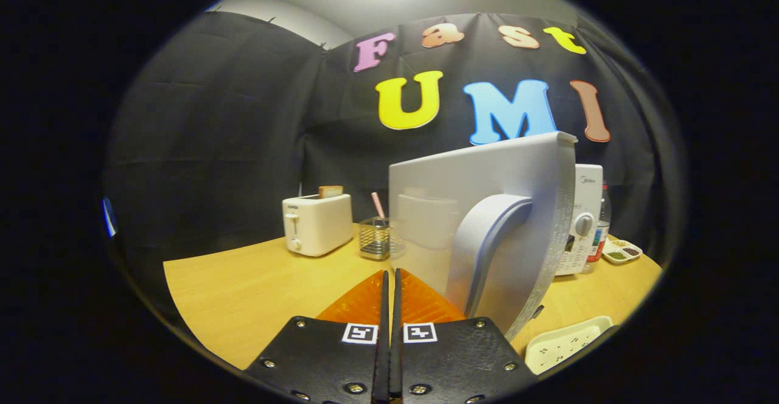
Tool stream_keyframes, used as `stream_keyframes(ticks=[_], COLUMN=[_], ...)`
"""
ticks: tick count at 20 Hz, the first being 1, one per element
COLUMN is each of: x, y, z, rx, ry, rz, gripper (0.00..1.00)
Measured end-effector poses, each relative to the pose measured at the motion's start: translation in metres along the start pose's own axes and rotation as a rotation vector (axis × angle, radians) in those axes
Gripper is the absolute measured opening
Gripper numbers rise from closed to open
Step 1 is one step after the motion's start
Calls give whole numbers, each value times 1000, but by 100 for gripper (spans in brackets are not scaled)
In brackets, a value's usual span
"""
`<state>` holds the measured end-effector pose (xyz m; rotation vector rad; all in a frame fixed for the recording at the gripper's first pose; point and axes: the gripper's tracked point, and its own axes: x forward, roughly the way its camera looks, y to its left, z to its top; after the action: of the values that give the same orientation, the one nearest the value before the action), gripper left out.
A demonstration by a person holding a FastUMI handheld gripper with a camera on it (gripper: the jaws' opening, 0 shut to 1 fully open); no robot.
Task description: Open the microwave, put the food inside, and close the microwave door.
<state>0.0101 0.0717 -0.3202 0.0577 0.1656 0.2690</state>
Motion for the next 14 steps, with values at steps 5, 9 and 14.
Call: stream_keyframes(ticks=[5, 9, 14], x=[20, 38, 65], y=[-69, -108, -143], z=[15, 26, 28], rx=[-24, -18, -33], ry=[-25, -32, -8], rz=[-158, -236, -308], gripper=[1, 1, 1])
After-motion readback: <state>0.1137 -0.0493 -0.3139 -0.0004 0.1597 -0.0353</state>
